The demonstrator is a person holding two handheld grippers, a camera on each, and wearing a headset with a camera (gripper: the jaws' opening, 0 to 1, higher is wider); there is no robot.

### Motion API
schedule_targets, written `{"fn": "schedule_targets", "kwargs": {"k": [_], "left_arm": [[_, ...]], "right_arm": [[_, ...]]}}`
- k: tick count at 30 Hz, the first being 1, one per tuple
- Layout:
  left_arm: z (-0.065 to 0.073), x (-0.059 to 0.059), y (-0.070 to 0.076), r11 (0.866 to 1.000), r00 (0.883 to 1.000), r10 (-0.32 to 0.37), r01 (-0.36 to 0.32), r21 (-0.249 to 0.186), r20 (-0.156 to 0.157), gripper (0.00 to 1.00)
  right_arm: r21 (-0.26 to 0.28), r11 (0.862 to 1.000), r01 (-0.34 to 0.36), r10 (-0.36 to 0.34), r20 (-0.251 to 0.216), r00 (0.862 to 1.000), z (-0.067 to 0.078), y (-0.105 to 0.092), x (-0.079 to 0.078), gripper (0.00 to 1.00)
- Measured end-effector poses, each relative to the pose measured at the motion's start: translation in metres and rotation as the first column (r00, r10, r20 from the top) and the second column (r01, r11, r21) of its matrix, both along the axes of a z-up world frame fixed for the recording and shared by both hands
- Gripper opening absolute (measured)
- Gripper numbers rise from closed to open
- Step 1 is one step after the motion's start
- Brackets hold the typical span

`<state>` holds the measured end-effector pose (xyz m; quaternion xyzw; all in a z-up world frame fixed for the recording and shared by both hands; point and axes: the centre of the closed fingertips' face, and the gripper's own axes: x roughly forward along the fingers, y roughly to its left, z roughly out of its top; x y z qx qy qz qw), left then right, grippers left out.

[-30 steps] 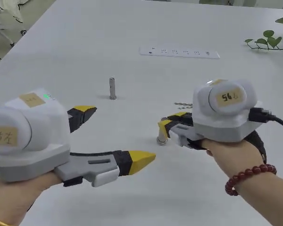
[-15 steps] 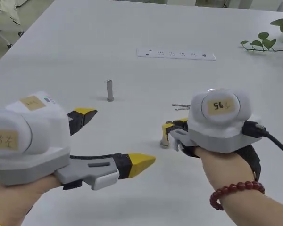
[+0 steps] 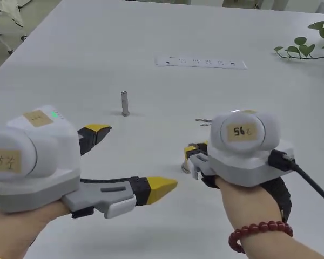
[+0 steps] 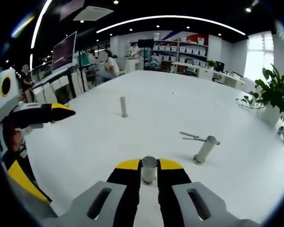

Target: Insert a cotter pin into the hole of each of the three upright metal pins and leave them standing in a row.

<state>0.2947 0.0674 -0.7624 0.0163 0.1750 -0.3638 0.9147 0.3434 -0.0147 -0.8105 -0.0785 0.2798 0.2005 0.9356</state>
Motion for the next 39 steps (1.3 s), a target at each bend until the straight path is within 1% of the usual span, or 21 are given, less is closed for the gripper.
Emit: {"fn": "schedule_targets", "kwargs": {"k": [2, 6, 7, 9, 10, 12, 14, 19, 22, 26, 29, 33, 37, 39], "left_arm": [[0.000, 0.000, 0.000, 1.000, 1.000, -0.001, 0.001, 0.001, 0.001, 0.92], [-0.001, 0.000, 0.000, 1.000, 1.000, 0.001, -0.001, 0.005, -0.003, 0.92], [-0.002, 0.000, 0.001, 1.000, 1.000, 0.001, -0.001, 0.006, -0.003, 0.92], [-0.002, 0.000, 0.001, 1.000, 1.000, 0.001, -0.001, 0.007, -0.003, 0.92], [-0.002, 0.000, 0.001, 1.000, 1.000, 0.002, -0.002, 0.008, -0.004, 0.92], [-0.002, 0.000, 0.001, 1.000, 1.000, 0.003, -0.003, 0.008, -0.005, 0.92], [-0.003, 0.000, 0.001, 1.000, 1.000, 0.002, -0.002, 0.010, -0.007, 0.92], [-0.005, 0.000, -0.001, 1.000, 1.000, -0.003, 0.003, 0.013, -0.011, 0.92], [-0.004, 0.000, -0.001, 1.000, 1.000, -0.004, 0.004, 0.012, -0.011, 0.92], [-0.005, 0.000, -0.001, 1.000, 1.000, -0.003, 0.003, 0.016, -0.010, 0.92], [-0.005, 0.000, -0.001, 1.000, 1.000, -0.003, 0.003, 0.017, -0.010, 0.92], [-0.004, 0.001, -0.002, 1.000, 1.000, -0.002, 0.002, 0.014, -0.004, 0.92], [-0.003, 0.000, -0.002, 1.000, 1.000, -0.003, 0.003, 0.015, -0.002, 0.92], [-0.004, 0.000, -0.002, 1.000, 1.000, -0.003, 0.003, 0.016, -0.003, 0.92]], "right_arm": [[0.011, 1.000, 0.017, -0.017, -0.002, 1.000, 0.000, -0.001, 0.000, 0.13], [0.026, 0.999, 0.028, -0.029, 0.005, 1.000, -0.002, -0.001, -0.002, 0.14], [0.034, 0.999, 0.035, -0.035, 0.000, 0.999, -0.004, -0.002, -0.002, 0.14], [0.034, 0.999, 0.034, -0.033, -0.014, 0.999, -0.009, -0.002, -0.004, 0.15], [0.050, 0.998, 0.038, -0.037, -0.022, 0.999, -0.012, -0.003, -0.005, 0.15], [0.063, 0.997, 0.033, -0.031, -0.025, 0.999, -0.013, -0.004, -0.007, 0.17], [0.077, 0.997, 0.025, -0.024, -0.015, 1.000, -0.011, -0.003, -0.008, 0.19], [0.097, 0.995, 0.019, -0.018, -0.015, 1.000, -0.006, -0.003, -0.008, 0.22], [0.096, 0.995, 0.009, -0.008, -0.005, 1.000, -0.002, -0.003, -0.009, 0.22], [0.100, 0.995, -0.009, 0.007, 0.017, 1.000, 0.008, -0.003, -0.009, 0.22], [0.100, 0.994, -0.042, 0.039, 0.030, 0.999, 0.016, -0.003, -0.008, 0.22], [0.094, 0.993, -0.071, 0.067, 0.046, 0.997, 0.026, -0.007, -0.004, 0.22], [0.097, 0.991, -0.091, 0.086, 0.046, 0.995, 0.034, -0.013, 0.003, 0.22], [0.091, 0.990, -0.106, 0.102, 0.042, 0.994, 0.035, -0.015, 0.005, 0.22]]}}
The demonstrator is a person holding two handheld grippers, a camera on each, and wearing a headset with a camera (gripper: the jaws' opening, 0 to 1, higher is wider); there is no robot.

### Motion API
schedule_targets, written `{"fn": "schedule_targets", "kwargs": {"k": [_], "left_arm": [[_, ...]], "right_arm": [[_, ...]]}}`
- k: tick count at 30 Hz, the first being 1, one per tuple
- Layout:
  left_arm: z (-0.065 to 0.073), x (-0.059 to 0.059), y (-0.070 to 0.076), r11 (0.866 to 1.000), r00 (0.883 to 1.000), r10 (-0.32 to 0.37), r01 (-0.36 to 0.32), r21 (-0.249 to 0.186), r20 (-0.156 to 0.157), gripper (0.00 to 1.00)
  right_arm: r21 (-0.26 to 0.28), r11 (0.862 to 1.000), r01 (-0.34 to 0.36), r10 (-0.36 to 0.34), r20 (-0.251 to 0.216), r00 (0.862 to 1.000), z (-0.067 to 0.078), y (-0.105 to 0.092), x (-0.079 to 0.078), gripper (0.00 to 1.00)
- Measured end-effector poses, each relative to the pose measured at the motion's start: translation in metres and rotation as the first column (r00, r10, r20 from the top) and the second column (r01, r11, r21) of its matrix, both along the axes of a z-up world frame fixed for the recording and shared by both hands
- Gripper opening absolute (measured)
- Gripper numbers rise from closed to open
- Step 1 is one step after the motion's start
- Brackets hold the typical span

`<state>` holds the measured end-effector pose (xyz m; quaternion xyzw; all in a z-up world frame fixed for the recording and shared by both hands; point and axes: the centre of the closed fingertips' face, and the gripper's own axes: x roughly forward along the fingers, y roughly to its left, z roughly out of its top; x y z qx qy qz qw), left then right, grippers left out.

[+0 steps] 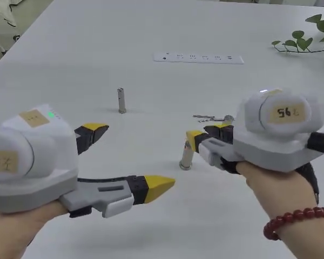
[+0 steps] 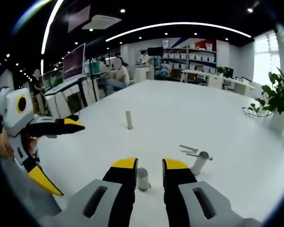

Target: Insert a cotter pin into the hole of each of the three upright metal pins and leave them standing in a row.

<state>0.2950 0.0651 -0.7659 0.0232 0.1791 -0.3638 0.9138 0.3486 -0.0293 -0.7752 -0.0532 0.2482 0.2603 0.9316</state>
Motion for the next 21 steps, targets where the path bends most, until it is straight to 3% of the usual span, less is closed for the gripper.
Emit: {"fn": "schedule_targets", "kwargs": {"k": [13, 18, 21], "left_arm": [[-0.003, 0.000, 0.001, 1.000, 1.000, 0.002, -0.002, 0.008, -0.006, 0.91], [-0.005, -0.002, 0.001, 1.000, 1.000, -0.002, 0.002, 0.023, -0.004, 0.91], [-0.005, -0.002, 0.001, 1.000, 1.000, -0.005, 0.004, 0.026, 0.004, 0.91]], "right_arm": [[-0.042, 0.993, -0.110, 0.110, -0.014, 0.994, 0.020, -0.013, 0.038, 0.21], [-0.078, 0.988, -0.135, 0.133, -0.028, 0.991, 0.017, -0.022, 0.062, 0.21], [-0.093, 0.985, -0.146, 0.142, -0.049, 0.989, 0.012, -0.025, 0.067, 0.21]]}}
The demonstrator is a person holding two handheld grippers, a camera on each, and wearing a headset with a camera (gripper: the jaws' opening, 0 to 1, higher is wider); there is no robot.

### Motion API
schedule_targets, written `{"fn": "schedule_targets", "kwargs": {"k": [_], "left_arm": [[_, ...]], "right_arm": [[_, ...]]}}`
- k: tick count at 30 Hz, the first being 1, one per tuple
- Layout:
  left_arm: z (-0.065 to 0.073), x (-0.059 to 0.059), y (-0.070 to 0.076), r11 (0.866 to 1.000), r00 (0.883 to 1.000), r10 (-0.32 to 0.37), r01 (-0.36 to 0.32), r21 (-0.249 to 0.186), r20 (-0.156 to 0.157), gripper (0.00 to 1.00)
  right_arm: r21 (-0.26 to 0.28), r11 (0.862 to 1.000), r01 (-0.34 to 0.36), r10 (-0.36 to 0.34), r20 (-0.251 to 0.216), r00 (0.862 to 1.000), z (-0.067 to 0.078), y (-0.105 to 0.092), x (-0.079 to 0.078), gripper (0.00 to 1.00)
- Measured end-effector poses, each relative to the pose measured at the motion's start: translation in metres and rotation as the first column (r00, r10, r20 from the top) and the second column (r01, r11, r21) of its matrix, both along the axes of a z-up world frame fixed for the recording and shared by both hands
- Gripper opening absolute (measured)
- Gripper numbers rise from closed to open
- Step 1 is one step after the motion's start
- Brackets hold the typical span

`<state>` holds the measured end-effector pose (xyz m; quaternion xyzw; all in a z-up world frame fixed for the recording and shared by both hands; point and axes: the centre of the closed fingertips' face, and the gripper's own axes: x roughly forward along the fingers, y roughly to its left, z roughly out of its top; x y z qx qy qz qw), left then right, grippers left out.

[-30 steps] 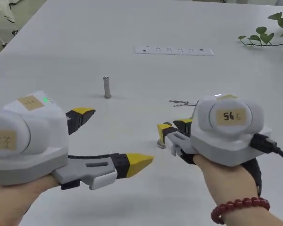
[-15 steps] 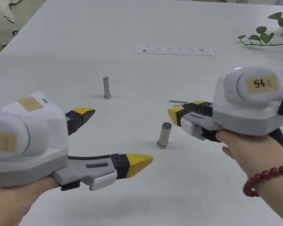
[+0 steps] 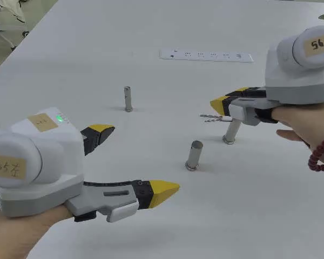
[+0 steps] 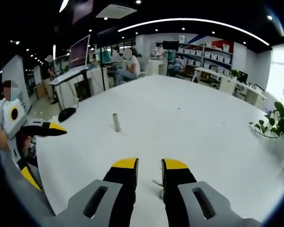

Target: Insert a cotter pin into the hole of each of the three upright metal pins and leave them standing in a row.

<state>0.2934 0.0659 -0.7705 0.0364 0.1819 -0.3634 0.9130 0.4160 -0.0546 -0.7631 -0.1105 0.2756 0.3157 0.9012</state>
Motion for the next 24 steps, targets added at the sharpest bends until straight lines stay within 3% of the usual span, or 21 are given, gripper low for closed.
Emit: {"fn": "schedule_targets", "kwargs": {"k": [10, 11, 13, 21, 24], "left_arm": [[-0.003, 0.001, -0.001, 1.000, 1.000, -0.005, 0.005, 0.002, -0.002, 0.89], [-0.004, 0.001, -0.001, 1.000, 1.000, -0.004, 0.004, 0.001, -0.003, 0.88], [-0.004, 0.001, -0.002, 1.000, 1.000, -0.005, 0.005, 0.000, -0.005, 0.87], [-0.006, 0.001, -0.002, 1.000, 1.000, -0.010, 0.010, 0.006, -0.009, 0.85], [-0.007, 0.002, -0.002, 1.000, 1.000, -0.007, 0.007, 0.006, -0.010, 0.85]], "right_arm": [[-0.087, 0.996, -0.035, 0.030, -0.059, 0.998, -0.026, -0.019, 0.025, 0.19], [-0.085, 0.995, -0.047, 0.040, -0.083, 0.996, -0.029, -0.019, 0.027, 0.19], [-0.094, 0.994, -0.061, 0.051, -0.101, 0.994, -0.037, -0.024, 0.044, 0.19], [-0.168, 0.975, -0.147, 0.119, -0.168, 0.979, -0.055, -0.030, 0.056, 0.17], [-0.188, 0.965, -0.184, 0.147, -0.194, 0.970, -0.062, -0.029, 0.052, 0.17]]}}
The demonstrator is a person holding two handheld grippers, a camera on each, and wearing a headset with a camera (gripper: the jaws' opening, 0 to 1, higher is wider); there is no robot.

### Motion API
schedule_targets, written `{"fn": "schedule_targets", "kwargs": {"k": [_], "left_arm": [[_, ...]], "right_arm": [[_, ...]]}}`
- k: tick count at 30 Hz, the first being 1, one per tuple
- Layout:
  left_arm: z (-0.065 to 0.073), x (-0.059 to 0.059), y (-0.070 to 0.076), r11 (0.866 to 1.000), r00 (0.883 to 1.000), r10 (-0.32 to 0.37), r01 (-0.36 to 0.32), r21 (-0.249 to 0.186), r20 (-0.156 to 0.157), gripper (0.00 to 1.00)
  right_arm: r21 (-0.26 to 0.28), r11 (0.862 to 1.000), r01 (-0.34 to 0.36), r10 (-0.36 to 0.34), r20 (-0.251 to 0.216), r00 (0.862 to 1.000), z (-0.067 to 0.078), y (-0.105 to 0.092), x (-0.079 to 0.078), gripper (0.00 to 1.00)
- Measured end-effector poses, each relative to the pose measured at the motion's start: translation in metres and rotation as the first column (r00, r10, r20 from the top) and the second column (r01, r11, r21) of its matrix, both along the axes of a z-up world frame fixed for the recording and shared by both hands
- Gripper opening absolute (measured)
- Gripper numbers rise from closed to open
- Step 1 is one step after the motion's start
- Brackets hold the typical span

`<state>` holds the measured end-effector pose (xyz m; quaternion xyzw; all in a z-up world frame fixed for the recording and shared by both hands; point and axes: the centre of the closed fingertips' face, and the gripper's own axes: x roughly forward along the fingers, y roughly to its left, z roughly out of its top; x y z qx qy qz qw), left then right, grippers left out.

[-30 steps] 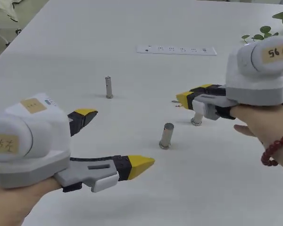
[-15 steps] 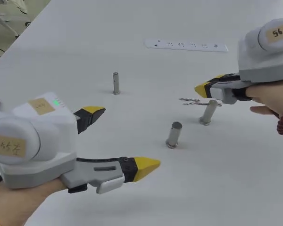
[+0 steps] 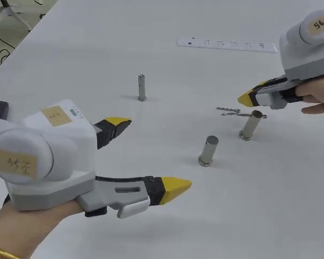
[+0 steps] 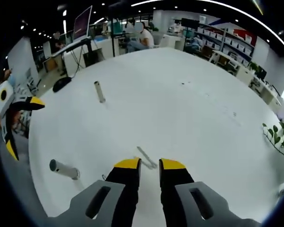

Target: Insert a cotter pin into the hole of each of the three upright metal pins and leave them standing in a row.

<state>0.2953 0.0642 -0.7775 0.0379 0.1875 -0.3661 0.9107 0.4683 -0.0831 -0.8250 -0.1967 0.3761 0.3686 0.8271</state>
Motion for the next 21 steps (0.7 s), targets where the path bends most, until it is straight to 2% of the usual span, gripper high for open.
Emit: {"fn": "schedule_targets", "kwargs": {"k": [4, 9, 11, 21], "left_arm": [[-0.001, 0.002, 0.003, 1.000, 1.000, 0.009, -0.009, 0.010, 0.004, 0.85], [-0.001, 0.004, 0.007, 1.000, 1.000, 0.022, -0.022, 0.007, 0.003, 0.85], [-0.002, 0.004, 0.007, 1.000, 1.000, 0.024, -0.024, 0.009, 0.001, 0.84], [-0.005, 0.004, 0.009, 0.999, 1.000, 0.029, -0.029, 0.015, -0.007, 0.83]], "right_arm": [[-0.040, 0.998, -0.039, 0.038, -0.029, 0.999, -0.011, -0.001, 0.001, 0.16], [-0.060, 0.996, -0.070, 0.067, -0.060, 0.996, -0.023, -0.001, 0.003, 0.16], [-0.067, 0.993, -0.093, 0.088, -0.067, 0.994, -0.026, 0.000, 0.000, 0.16], [-0.096, 0.984, -0.153, 0.144, -0.088, 0.986, -0.031, 0.004, 0.003, 0.13]]}}
